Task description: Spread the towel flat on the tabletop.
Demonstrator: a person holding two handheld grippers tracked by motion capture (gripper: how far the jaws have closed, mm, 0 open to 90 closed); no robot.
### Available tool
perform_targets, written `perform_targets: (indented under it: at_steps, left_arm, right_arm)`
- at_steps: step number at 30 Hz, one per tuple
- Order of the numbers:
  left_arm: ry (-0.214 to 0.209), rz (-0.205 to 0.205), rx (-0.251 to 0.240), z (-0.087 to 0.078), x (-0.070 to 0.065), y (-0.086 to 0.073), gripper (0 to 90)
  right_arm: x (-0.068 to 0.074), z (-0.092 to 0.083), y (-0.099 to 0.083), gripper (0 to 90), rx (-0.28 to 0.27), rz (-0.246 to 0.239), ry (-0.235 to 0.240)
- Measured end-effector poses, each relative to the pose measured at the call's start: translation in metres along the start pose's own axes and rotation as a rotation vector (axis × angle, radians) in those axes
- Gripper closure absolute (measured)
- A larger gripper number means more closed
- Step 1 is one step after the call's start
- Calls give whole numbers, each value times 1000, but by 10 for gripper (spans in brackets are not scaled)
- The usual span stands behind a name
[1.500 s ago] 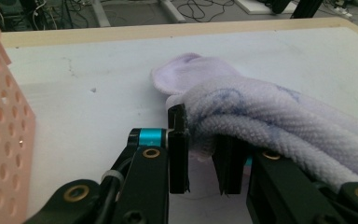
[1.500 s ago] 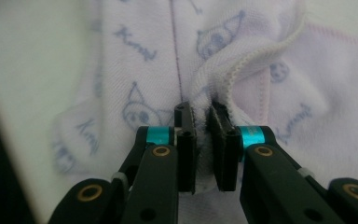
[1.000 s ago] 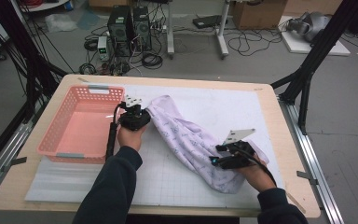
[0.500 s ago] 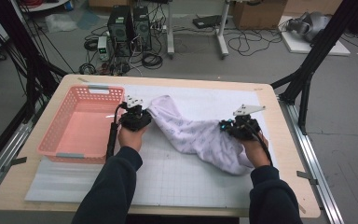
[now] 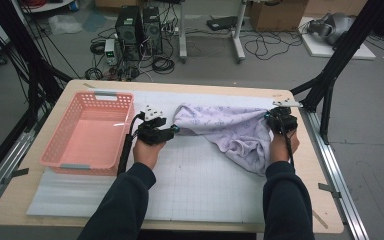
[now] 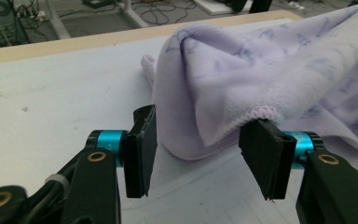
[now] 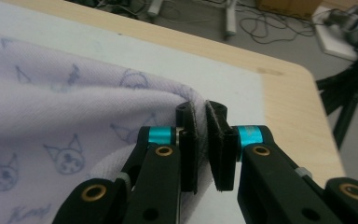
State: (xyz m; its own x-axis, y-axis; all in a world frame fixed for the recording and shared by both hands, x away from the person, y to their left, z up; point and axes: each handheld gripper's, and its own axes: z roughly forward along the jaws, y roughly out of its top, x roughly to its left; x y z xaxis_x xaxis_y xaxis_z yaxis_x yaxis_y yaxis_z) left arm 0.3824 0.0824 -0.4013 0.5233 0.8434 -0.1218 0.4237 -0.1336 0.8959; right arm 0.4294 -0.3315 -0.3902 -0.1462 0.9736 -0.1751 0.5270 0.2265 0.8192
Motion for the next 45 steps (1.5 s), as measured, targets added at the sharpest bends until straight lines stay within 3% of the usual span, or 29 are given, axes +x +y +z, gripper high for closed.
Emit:
perform_targets:
  at_steps: [3, 5, 7, 9, 11, 14, 16, 19, 25, 30, 34, 36, 39, 40, 41, 44, 45]
  left_arm:
    - [-31, 9, 5, -7, -5, -5, 466]
    - [-54, 27, 22, -9, -11, -8, 483]
    - [-73, 55, 21, -12, -18, -9, 504]
    - [-94, 49, 14, -14, -23, -10, 520]
    - [-117, 51, 19, -14, -25, -11, 521]
    - [-165, 47, 21, -10, -30, -14, 519]
    - [-199, 47, 21, -4, -35, -14, 515]
    - [-238, 76, 45, 10, -47, -13, 510]
    - [-318, 127, 83, 44, -74, -8, 517]
    - [-380, 181, 166, 75, -103, -4, 561]
    - [-368, 256, 222, 97, -125, -3, 567]
    - [-356, 257, 231, 104, -130, -3, 573]
    - [-338, 289, 272, 111, -134, -8, 700]
    - [-344, 318, 280, 111, -136, -10, 827]
    - [-344, 336, 282, 110, -137, -9, 867]
    - [-352, 337, 267, 99, -133, -5, 879]
    - [-350, 318, 245, 93, -129, -3, 880]
  right_arm:
    - [-11, -3, -3, 824, 14, 39, -12]
    - [-16, -1, -6, 729, 44, 81, 35]
    - [-18, -7, -7, 642, 20, 109, 64]
    - [-20, -15, -8, 579, -12, 103, 98]
    - [-22, -27, -10, 556, -43, 98, 166]
    - [-18, -43, -16, 545, -73, 42, 246]
    - [-12, -52, -23, 533, -74, -14, 248]
    - [-8, -66, -33, 509, -76, -40, 237]
    - [-9, -87, -56, 489, -80, -42, 203]
    - [-13, -97, -75, 474, -94, 11, 213]
    - [-14, -100, -80, 473, -91, 17, 221]
    - [-15, -101, -80, 470, -98, 22, 222]
    - [-13, -102, -81, 468, -101, 19, 228]
    - [-12, -102, -81, 468, -96, 17, 233]
    - [-12, -101, -81, 468, -96, 14, 236]
    - [-11, -102, -81, 468, -98, 18, 239]
    - [-11, -102, -81, 468, -99, 15, 240]
